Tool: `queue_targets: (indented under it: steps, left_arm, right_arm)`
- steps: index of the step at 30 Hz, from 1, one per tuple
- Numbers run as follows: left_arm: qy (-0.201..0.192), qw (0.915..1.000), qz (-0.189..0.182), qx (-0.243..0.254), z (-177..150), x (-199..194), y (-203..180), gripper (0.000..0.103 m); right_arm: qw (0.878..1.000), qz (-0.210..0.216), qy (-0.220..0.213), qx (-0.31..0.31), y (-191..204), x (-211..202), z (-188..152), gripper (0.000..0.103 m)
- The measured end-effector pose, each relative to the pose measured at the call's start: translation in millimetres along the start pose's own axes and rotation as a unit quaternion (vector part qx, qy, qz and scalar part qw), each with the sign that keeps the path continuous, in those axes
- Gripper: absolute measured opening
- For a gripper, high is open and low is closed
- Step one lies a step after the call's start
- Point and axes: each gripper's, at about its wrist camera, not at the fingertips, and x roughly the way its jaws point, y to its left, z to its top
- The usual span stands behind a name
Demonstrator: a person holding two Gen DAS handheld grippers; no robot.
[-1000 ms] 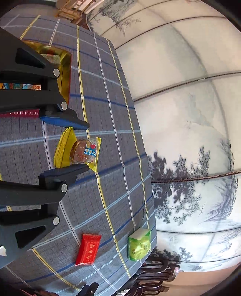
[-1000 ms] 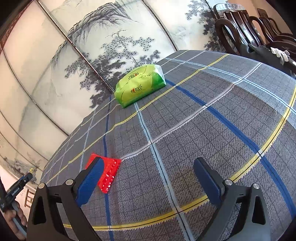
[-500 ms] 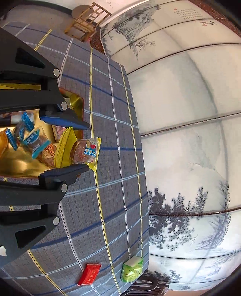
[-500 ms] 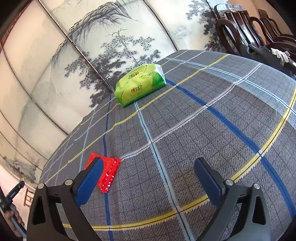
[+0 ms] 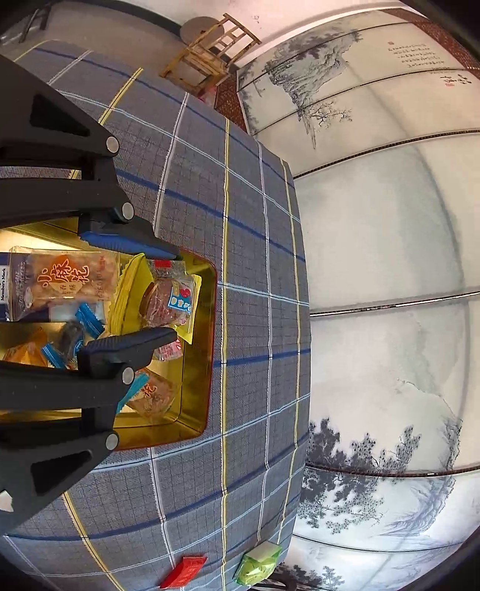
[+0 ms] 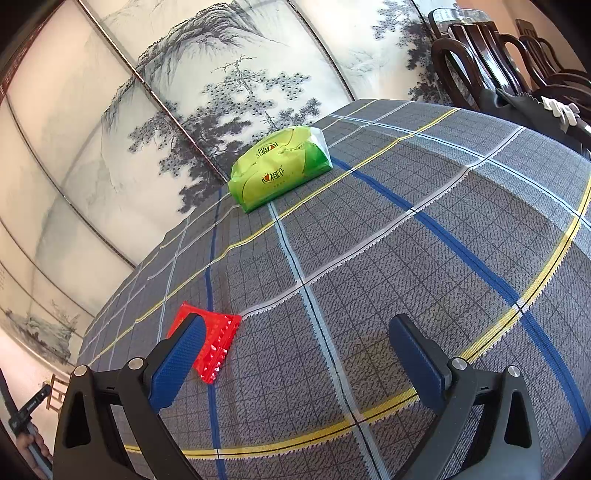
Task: Organize snacks
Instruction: 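Carry the yellow cake into the tin and open the left gripper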
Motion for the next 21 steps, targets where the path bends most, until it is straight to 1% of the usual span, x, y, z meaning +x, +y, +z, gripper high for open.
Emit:
queue_targets:
  steps: [3, 11, 21]
  left_arm:
    - [0.006, 1.0000, 0.005, -0.003, -2, 6, 0, 0.034]
    - [0.022, 0.9995, 0.022, 0.007, -3, 25, -15, 0.034]
    - [0.036, 0.9990, 0.027, 0.003, -5, 37, -15, 0.034]
  right_arm:
    - [1.000, 0.000, 0.000, 0.000, 0, 0, 0, 0.100]
    - [1.000, -0.001, 0.000, 0.000, 0, 0, 0, 0.100]
    - [1.000, -0.001, 0.000, 0.000, 0, 0, 1, 0.101]
